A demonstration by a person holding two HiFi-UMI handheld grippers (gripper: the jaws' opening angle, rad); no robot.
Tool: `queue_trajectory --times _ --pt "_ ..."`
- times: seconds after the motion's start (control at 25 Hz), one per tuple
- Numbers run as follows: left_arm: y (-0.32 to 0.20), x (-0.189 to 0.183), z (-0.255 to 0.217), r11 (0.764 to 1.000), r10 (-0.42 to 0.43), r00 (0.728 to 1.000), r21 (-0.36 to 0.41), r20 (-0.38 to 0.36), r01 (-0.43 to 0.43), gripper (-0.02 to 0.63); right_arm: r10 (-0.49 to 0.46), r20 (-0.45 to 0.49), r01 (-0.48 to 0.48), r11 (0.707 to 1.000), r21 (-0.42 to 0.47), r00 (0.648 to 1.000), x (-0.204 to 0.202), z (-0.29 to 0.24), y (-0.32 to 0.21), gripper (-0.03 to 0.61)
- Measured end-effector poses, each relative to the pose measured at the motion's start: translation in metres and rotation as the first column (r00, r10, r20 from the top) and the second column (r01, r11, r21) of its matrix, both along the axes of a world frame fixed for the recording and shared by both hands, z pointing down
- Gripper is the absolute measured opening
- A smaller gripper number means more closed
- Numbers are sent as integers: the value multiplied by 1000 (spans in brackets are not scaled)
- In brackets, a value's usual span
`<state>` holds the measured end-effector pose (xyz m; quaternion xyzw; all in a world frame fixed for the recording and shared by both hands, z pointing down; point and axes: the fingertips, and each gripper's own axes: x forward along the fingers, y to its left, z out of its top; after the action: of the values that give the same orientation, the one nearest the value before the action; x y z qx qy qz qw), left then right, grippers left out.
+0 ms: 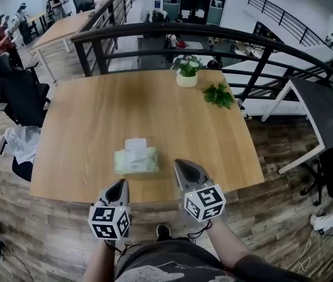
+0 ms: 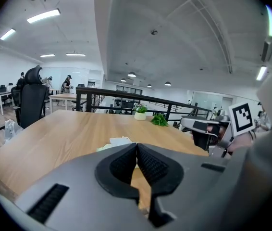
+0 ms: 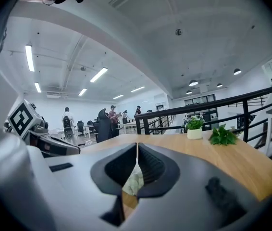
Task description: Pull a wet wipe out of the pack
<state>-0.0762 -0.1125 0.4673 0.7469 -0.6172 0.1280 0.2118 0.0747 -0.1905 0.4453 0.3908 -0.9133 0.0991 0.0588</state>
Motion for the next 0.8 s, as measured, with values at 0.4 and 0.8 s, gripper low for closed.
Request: queue_trajectory --times 0.4,0.8 --pt "-22 4 3 999 -33 999 -1 -21 33 15 -36 2 36 998 -42 999 6 16 -16 25" --pt "-37 0 12 999 -27 999 -29 26 28 15 -63 -2 63 996 -65 998 -4 25 -14 25"
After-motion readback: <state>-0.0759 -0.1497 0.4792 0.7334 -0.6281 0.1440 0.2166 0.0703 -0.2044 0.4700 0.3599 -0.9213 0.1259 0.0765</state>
